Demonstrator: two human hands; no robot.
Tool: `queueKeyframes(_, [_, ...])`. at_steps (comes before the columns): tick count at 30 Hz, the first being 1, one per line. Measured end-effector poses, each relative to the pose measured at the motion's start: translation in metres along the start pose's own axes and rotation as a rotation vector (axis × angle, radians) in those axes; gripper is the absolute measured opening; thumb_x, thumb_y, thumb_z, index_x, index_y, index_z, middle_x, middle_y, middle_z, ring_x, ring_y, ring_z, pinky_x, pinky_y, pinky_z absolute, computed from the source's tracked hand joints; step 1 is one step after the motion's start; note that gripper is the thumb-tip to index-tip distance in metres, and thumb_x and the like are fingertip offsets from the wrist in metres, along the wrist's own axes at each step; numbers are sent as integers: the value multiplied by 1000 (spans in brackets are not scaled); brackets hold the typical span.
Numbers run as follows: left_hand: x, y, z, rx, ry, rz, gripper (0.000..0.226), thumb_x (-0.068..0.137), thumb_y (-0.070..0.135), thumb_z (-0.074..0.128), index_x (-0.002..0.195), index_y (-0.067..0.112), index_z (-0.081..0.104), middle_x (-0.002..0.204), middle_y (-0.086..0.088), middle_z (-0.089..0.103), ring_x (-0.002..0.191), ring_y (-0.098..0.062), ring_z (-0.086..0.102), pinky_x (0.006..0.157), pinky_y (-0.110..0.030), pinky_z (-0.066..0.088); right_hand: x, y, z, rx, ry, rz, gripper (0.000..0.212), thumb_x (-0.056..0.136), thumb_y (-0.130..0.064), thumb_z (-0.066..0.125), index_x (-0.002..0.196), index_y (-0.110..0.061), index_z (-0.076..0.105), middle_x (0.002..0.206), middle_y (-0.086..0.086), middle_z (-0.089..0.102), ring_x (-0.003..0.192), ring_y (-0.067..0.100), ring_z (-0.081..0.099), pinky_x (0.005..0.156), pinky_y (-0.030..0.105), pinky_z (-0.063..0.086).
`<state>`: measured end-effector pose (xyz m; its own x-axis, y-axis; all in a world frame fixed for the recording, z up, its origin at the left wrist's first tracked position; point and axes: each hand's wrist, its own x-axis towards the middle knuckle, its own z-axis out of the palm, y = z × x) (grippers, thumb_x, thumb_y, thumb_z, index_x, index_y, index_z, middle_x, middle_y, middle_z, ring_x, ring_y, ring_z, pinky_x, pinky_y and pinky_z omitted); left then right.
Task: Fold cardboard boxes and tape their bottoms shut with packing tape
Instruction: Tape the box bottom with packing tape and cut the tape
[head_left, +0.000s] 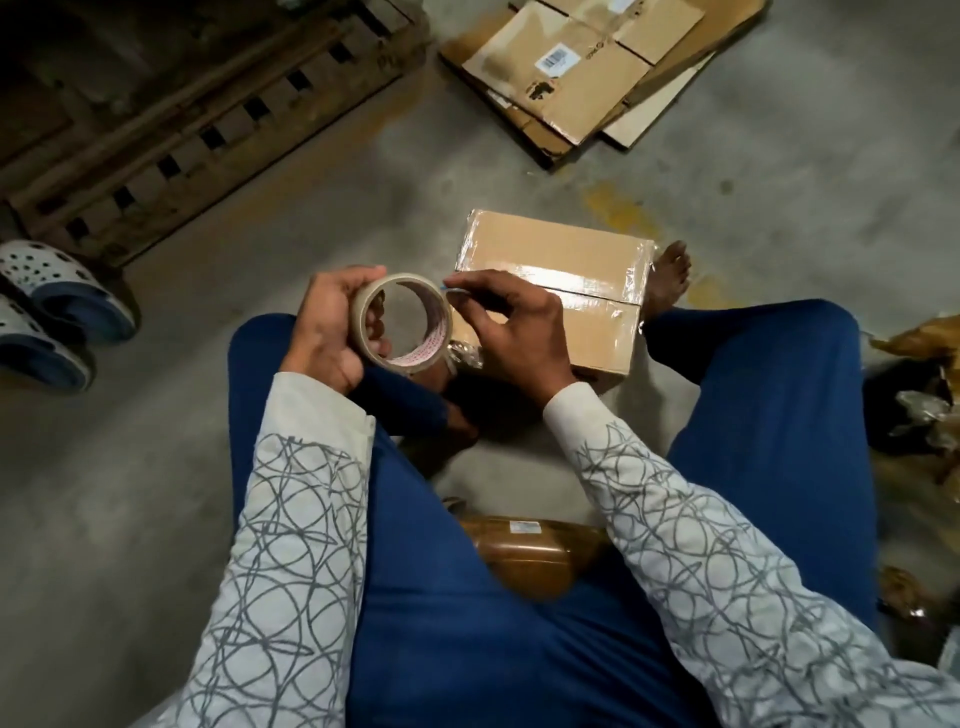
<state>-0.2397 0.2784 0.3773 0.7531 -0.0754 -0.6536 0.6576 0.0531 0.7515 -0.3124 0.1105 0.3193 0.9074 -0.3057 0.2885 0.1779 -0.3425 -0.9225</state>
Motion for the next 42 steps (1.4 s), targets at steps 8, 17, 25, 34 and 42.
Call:
queueKeyframes(8, [-2, 5, -11, -115, -98, -126, 39, 91, 21, 49, 53, 21, 42, 45, 8, 26, 38, -9, 17, 40, -16, 20, -16, -15, -10, -96, -228, -28, 33, 88, -8, 70, 121, -10, 66, 118, 0, 69, 112, 12, 63, 100, 27, 49])
queueKeyframes(17, [-4, 5, -11, -217, -105, -178, 31, 82, 15, 49, 53, 19, 41, 41, 8, 28, 33, -7, 19, 38, -15, 18, -21, -26, -17, 87, -458, 144, 61, 94, -25, 69, 149, -21, 44, 139, -1, 49, 131, 11, 51, 106, 39, 49])
queueKeyframes(25, [-7, 4, -15, -174, -142, -224, 34, 90, 17, 43, 56, 18, 41, 43, 8, 30, 36, -5, 18, 39, -16, 17, -13, -21, -17, -34, -308, -27, 59, 81, 16, 57, 133, -12, 63, 116, 4, 65, 103, 12, 67, 84, 23, 57])
queueKeyframes(34, [-12, 6, -8, 30, -193, -271, 32, 90, 18, 42, 58, 17, 42, 46, 7, 29, 38, -7, 18, 34, -15, 21, -1, -18, -36, -148, -273, -212, 47, 76, 21, 62, 112, -8, 74, 109, 8, 71, 94, 17, 68, 81, 20, 53])
queueKeyframes(42, [-14, -3, 8, 322, -182, -288, 34, 89, 16, 49, 56, 15, 42, 44, 5, 29, 35, -9, 21, 33, -14, 21, 8, -16, -53, -263, -169, -259, 26, 68, -25, 93, 86, -12, 80, 85, 2, 64, 74, 15, 56, 62, 27, 48])
